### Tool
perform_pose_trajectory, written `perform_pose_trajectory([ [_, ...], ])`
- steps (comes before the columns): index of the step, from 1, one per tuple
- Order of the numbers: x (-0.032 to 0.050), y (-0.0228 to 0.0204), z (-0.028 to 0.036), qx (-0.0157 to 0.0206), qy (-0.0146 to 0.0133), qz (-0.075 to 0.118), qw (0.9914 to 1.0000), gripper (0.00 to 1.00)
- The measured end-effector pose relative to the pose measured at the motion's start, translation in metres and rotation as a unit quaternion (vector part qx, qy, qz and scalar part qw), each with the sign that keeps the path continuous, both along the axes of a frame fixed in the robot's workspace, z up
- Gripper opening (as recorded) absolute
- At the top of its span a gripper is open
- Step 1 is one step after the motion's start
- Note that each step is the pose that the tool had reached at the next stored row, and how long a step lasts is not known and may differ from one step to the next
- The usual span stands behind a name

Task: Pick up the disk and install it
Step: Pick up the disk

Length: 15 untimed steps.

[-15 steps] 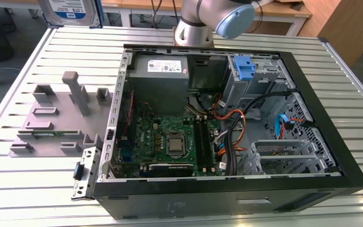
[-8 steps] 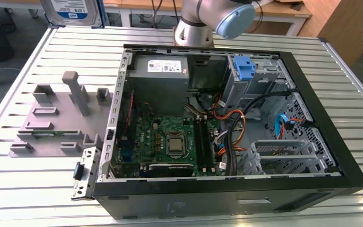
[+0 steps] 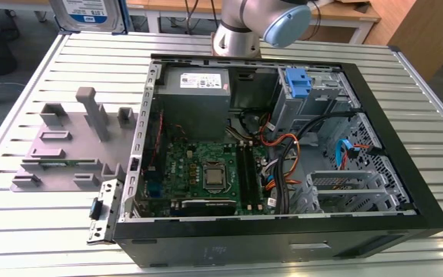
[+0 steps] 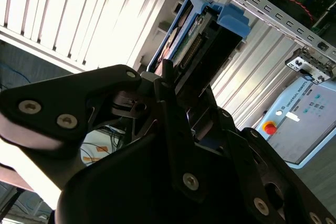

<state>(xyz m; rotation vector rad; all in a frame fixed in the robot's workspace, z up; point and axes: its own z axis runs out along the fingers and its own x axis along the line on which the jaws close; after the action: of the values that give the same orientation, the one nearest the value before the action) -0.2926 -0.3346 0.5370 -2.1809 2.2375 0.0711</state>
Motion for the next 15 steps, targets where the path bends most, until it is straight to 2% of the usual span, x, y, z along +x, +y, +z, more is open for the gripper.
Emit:
perform_pose_trajectory([
  [15, 0.0152, 0.0000, -0.0001, 0.0000, 0.0000, 0.000, 1.00000, 0.35],
])
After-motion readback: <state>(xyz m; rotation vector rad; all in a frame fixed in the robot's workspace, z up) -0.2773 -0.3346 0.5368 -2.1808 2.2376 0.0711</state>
